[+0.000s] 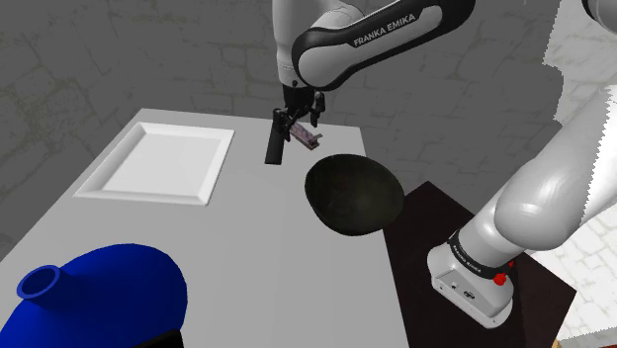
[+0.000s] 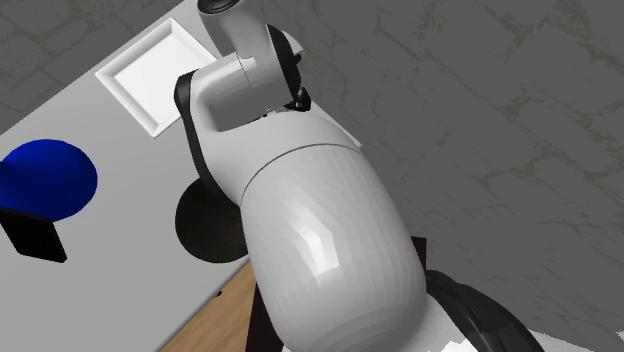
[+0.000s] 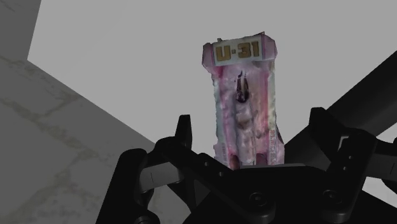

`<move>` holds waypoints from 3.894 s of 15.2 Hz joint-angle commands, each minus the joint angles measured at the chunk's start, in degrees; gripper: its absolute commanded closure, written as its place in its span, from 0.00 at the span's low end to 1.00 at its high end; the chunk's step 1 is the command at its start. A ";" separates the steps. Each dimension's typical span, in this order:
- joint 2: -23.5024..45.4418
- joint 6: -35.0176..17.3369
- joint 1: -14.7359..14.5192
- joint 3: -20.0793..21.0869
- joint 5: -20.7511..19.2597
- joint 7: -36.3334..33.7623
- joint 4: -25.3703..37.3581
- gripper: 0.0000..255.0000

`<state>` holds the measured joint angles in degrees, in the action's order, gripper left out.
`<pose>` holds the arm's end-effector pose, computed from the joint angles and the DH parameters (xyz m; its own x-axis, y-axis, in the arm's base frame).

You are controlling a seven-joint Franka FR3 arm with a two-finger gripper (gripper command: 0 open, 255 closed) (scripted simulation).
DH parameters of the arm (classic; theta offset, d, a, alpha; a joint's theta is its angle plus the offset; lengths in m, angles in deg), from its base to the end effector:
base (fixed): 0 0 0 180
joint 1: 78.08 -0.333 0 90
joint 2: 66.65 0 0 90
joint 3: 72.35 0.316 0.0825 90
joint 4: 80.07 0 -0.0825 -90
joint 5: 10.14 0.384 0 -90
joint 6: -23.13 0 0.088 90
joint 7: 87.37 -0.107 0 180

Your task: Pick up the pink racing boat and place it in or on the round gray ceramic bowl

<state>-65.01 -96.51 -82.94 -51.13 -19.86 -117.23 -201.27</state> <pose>0.4899 0.2297 0.3974 0.9996 0.0232 0.0145 0.0209 -0.9894 0.1437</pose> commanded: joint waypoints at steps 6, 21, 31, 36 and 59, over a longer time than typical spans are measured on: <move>0.00 0.00 0.00 0.00 0.00 0.00 0.00 1.00; -3.14 7.93 0.07 -0.04 1.85 2.08 5.20 1.00; -4.66 15.33 0.10 -0.14 2.73 3.44 11.29 1.00; -4.93 19.09 0.10 -0.15 2.93 3.96 14.83 1.00; -30.68 27.77 -8.12 5.14 14.91 -4.47 -1.21 1.00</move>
<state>-94.14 -69.77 -90.31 -46.55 -5.87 -120.72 -202.02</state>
